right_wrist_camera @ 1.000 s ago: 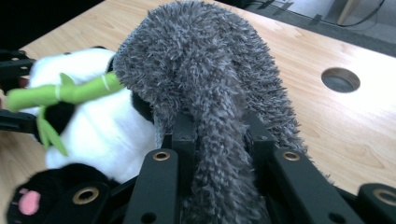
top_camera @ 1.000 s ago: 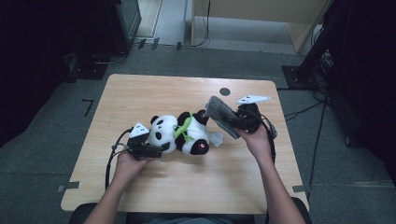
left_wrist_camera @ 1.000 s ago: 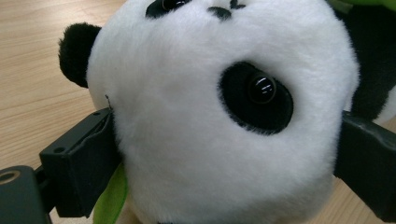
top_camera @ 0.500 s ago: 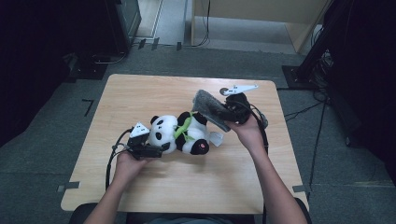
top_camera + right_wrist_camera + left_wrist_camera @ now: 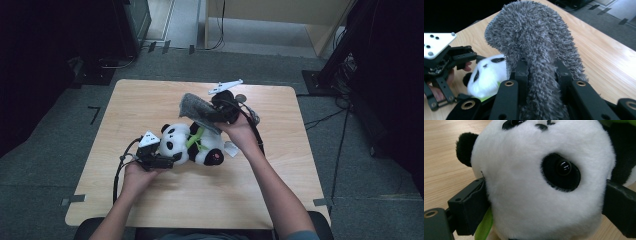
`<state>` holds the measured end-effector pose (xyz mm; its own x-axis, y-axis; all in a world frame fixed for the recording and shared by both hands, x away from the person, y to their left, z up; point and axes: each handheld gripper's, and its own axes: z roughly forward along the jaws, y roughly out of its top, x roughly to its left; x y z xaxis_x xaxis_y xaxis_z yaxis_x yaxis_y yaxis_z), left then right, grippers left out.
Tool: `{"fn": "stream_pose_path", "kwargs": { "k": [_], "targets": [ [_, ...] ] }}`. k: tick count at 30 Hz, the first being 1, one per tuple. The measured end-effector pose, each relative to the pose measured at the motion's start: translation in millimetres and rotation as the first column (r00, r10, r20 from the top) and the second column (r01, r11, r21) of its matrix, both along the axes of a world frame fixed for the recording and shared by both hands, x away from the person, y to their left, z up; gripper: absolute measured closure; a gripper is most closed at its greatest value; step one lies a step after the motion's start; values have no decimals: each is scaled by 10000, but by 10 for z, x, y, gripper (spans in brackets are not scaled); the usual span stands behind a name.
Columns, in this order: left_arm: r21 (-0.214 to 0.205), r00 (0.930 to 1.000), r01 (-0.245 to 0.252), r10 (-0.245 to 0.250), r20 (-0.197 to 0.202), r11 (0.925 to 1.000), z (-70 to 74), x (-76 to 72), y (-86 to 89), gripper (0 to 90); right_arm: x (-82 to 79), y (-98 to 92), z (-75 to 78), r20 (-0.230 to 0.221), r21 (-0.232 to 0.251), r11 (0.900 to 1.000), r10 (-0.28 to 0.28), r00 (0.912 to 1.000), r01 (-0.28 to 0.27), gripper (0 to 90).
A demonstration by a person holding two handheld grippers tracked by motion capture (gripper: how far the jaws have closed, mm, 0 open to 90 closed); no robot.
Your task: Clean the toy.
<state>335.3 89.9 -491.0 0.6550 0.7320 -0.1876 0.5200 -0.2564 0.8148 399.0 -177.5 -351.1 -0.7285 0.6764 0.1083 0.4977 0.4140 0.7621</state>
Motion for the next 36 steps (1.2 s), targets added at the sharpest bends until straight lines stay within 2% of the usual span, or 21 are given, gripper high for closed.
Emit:
{"fn": "stream_pose_path", "kwargs": {
  "k": [2, 4, 8, 13, 16, 18, 21, 24, 25, 27, 31, 36],
  "targets": [
    [9, 10000, 9, -9, 6, 10000, 0, 0, 0, 39, 61, 170, -40, -53, -213, 9995, 244, 9997, -245, 708],
    [-13, 10000, 6, -6, 6, 10000, -1, 1, 1, 38, 77, 219, -53, -73, -231, 9992, 311, 9995, -313, 707],
    [5, 10000, 20, -20, 3, 10000, 0, 2, 2, 37, 155, 400, -119, -340, -3, 9992, 391, 9987, -391, 713],
    [80, 10000, 88, -88, 29, 9999, 4, -3, 4, 43, 226, 613, -213, -299, -12, 9981, 615, 9977, -615, 713],
    [67, 10000, 48, -48, 50, 10000, 8, -9, -2, 56, 272, 740, -264, -712, 21, 9977, 683, 9951, -683, 716],
    [109, 10000, 49, -50, 65, 9999, 12, -14, -3, 69, 297, 831, -307, -960, -75, 9971, 741, 9926, -752, 717],
    [248, 9998, 105, -109, 146, 9996, 25, -24, 4, 108, 299, 958, -396, -1101, -333, 9952, 875, 9901, -917, 716],
    [280, 9999, 85, -89, 123, 9996, 28, -28, 3, 130, 293, 1053, -497, -1411, -850, 9898, 1016, 9848, -1143, 715],
    [316, 9999, 71, -75, 102, 9995, 29, -29, 5, 135, 293, 1065, -525, -1418, -963, 9882, 1046, 9844, -1189, 714],
    [340, 10000, 33, -36, 91, 9994, 34, -32, 4, 152, 298, 1053, -541, -1437, -870, 9894, 1028, 9843, -1160, 713],
    [342, 10000, -87, 87, 11, 9994, 40, -34, -4, 162, 306, 1005, -530, -1254, -1220, 9861, 977, 9873, -1130, 706],
    [242, 9998, -179, 181, -91, 9995, 40, -29, -5, 162, 358, 839, -515, -1106, -1574, 9840, 668, 9916, -838, 696]
  ]
}}
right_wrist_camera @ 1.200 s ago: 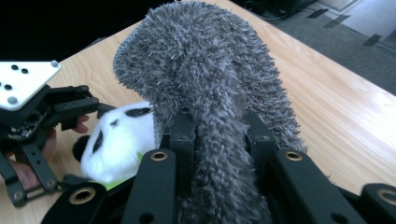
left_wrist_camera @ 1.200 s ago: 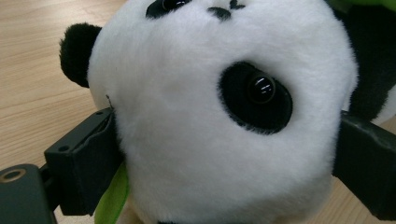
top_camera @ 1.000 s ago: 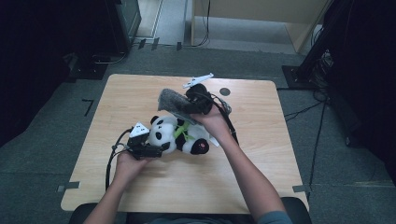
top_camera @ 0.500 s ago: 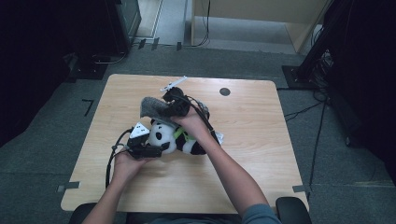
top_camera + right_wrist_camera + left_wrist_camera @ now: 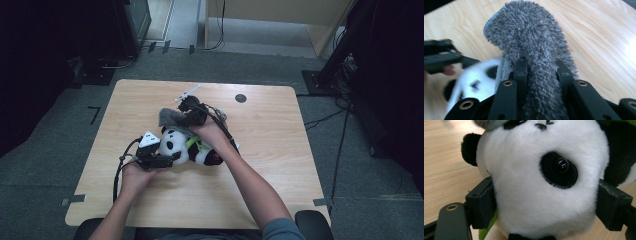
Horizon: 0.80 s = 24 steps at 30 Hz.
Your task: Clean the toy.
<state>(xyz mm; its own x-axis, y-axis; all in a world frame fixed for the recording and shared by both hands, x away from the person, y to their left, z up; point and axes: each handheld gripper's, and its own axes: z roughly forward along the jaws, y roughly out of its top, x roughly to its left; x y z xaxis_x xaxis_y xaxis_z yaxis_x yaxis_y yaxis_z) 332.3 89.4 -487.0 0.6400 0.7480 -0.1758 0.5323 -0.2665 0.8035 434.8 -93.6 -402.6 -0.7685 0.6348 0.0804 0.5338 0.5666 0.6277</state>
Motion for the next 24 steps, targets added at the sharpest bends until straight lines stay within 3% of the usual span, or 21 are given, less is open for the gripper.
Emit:
{"fn": "stream_pose_path", "kwargs": {
  "k": [3, 9, 11, 14, 18, 21, 24],
  "targets": [
    [-122, 9996, -165, 162, -214, 9998, 2, 8, -4, 161, 35, -135, 5, 162, -257, 9992, -300, 9994, 304, 696],
    [-86, 9996, -185, 183, -238, 9998, 0, 10, -1, 159, 30, -300, 87, 905, -748, 9952, -561, 9943, 629, 705],
    [-100, 9996, -153, 151, -250, 9998, -2, 11, 3, 157, 41, -374, 106, 959, -829, 9935, -695, 9930, 776, 708],
    [-167, 9997, -133, 129, -219, 9998, -11, 13, 5, 145, 68, -522, 109, 678, -654, 9927, -971, 9930, 1016, 710],
    [-262, 9999, -99, 96, -83, 9996, -27, 8, 9, 136, 86, -674, 127, 675, -540, 9892, -1325, 9889, 1362, 712],
    [-361, 9998, 18, -11, 186, 9993, -60, -4, 20, 120, 92, -731, 170, 673, -271, 9883, -1478, 9867, 1499, 714],
    [-426, 9999, 17, -10, 163, 9991, -60, -1, 23, 115, 70, -717, 243, 693, 144, 9888, -1494, 9864, 1487, 715]
  ]
}}
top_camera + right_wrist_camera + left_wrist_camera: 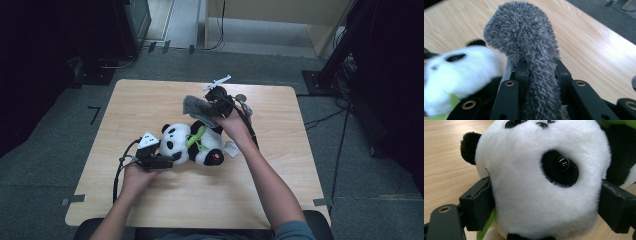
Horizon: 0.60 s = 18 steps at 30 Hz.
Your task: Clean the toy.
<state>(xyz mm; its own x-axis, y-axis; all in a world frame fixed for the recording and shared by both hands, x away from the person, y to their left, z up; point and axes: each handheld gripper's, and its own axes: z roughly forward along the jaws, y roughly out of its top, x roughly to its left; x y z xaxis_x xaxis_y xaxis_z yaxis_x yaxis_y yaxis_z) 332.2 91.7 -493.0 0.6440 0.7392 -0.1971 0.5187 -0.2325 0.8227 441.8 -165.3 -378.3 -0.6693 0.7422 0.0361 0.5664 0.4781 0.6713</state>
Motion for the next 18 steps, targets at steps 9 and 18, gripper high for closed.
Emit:
{"fn": "stream_pose_path", "kwargs": {
  "k": [9, 18],
  "targets": [
    [77, 9999, -101, 101, -74, 9999, 17, -3, -15, 104, -73, 394, 115, 23, 541, 9943, 921, 9957, -921, 710],
    [198, 10000, -55, 56, -44, 9998, 25, -7, -16, 100, -112, 817, -94, -530, 726, 9846, 1628, 9852, -1588, 702]
  ]
}}
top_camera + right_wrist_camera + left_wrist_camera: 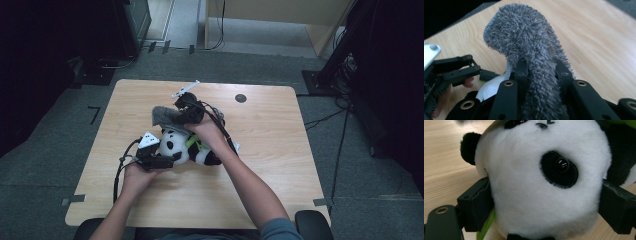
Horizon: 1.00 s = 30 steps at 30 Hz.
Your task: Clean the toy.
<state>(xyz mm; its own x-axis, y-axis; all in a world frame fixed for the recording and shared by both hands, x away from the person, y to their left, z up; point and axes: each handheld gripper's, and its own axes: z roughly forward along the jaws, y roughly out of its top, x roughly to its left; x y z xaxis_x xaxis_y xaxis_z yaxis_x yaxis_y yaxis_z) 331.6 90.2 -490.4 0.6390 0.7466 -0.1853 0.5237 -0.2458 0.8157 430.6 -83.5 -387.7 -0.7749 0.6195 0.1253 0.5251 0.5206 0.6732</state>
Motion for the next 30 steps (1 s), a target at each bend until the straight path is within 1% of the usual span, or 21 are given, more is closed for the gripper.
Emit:
{"fn": "stream_pose_path", "kwargs": {
  "k": [3, 6, 9, 10, 12, 14, 16, 20, 22, 25, 28, 30],
  "targets": [
    [-91, 9999, -93, 93, -50, 9999, 1, 2, -4, 99, -6, 68, -100, -204, -258, 9995, 193, 9996, -199, 697],
    [-126, 9998, -150, 149, -120, 9998, 4, 6, -6, 97, -21, 76, -174, -309, -92, 9997, 215, 9993, -218, 694],
    [-50, 9999, -88, 87, -69, 9999, 4, 4, -7, 97, -30, 41, -207, -245, 73, 9997, 214, 9995, -212, 685],
    [36, 10000, -55, 55, -32, 10000, 5, 0, -9, 97, -37, 23, -212, -239, 95, 9997, 217, 9995, -215, 686],
    [101, 10000, -51, 51, -12, 9999, 6, -5, -14, 98, -50, -13, -220, -91, 11, 9997, 250, 9996, -250, 691],
    [107, 10000, -58, 58, -16, 9999, 7, -5, -15, 100, -64, -46, -217, 52, -95, 9994, 323, 9995, -323, 691],
    [137, 10000, -72, 73, -27, 9999, 9, -9, -19, 101, -67, -71, -225, 173, -75, 9992, 386, 9991, -384, 687],
    [169, 9999, -88, 89, -57, 9998, 12, -10, -17, 106, -43, -152, -219, 22, -87, 9999, 97, 10000, -97, 681],
    [166, 9999, -103, 105, -94, 9998, 14, -15, -15, 110, -27, -212, -207, 30, -203, 9998, -44, 10000, 45, 688],
    [181, 10000, -66, 67, -58, 9998, 13, -23, -16, 112, -14, -320, -201, 66, -293, 9995, -83, 9999, 85, 695],
    [127, 9999, -115, 116, -48, 9999, 11, -23, -21, 114, -9, -394, -191, 249, -463, 9988, -123, 9996, 134, 693],
    [104, 9999, -137, 138, -69, 9999, 11, -21, -18, 114, -1, -438, -172, 381, -576, 9980, -257, 9989, 278, 688]
  ]
}}
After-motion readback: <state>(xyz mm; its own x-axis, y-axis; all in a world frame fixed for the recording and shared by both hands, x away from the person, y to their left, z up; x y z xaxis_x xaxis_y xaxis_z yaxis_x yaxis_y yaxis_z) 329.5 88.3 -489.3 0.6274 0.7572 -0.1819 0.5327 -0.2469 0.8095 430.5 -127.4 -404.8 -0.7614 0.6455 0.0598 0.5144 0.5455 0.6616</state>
